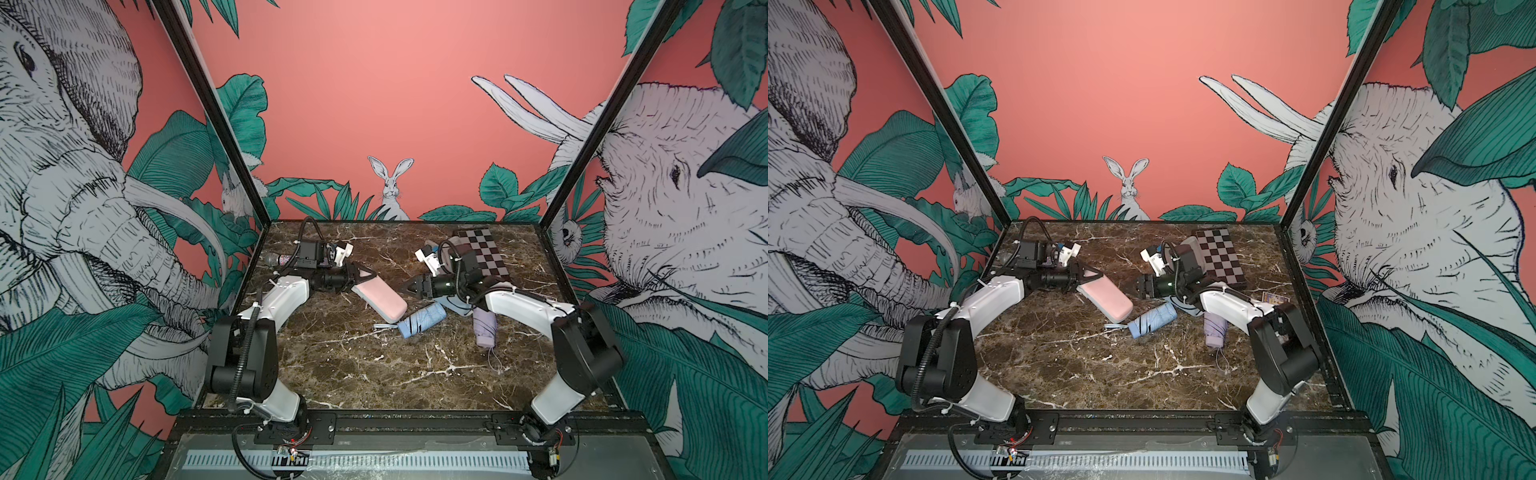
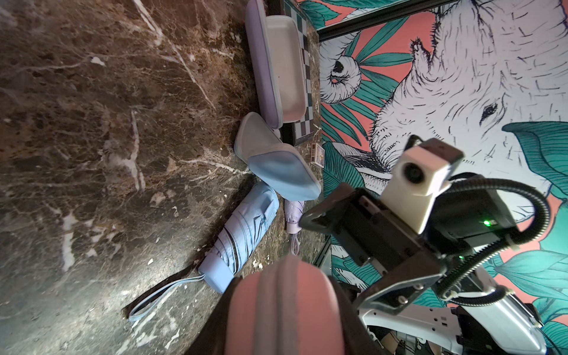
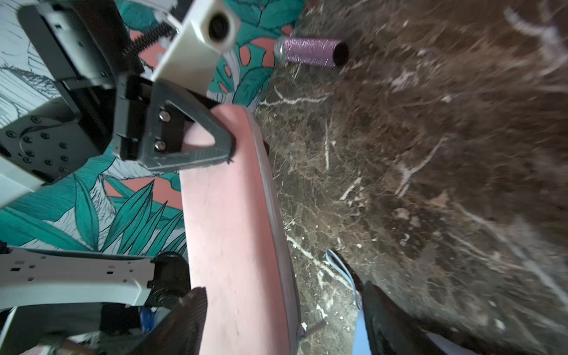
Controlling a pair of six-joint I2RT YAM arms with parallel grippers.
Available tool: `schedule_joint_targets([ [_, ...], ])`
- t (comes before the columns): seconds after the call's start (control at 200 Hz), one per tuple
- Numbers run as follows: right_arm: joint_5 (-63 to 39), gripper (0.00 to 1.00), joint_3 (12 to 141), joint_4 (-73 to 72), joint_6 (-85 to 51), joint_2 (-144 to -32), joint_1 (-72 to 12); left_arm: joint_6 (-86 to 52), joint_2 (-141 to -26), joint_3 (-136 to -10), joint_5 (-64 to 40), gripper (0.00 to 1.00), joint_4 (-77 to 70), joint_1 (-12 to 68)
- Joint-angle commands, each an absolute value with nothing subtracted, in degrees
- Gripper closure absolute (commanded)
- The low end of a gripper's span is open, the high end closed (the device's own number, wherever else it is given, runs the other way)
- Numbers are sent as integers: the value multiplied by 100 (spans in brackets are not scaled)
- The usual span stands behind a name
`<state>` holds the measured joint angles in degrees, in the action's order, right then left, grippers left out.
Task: Put umbrellas into zippered umbrella sleeves
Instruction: Adjust the umbrella sleeve.
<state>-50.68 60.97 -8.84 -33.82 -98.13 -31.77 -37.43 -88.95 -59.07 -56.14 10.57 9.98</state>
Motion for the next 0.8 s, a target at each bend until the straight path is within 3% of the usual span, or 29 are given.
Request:
schedule_joint_targets([
  [0.0,-5690,21,6274,-1449,-3809,-10045,-3387,-3920,-8775,-6226,-6093,100,571,1095],
  [0.15,-5865,24,6276,-1846,-4043,-10182,-3545,-3952,-8895,-6314,-6126,100,462,1143],
  [0.335,-6068,33,6019,-3379,-5171,-10477,-3566,-4511,-9114,-6549,-6183,100,-283,1142],
  [0.485,-5887,50,5983,-3808,-5592,-10563,-3568,-4736,-9236,-6773,-6121,100,-527,1143],
  [0.665,-5103,83,5994,-4012,-5676,-10521,-3524,-4985,-8883,-6590,-5593,56,-816,1125],
  [0.795,-4332,93,6020,-4802,-6285,-10632,-3579,-5350,-8135,-5675,-4419,32,-1454,1110],
])
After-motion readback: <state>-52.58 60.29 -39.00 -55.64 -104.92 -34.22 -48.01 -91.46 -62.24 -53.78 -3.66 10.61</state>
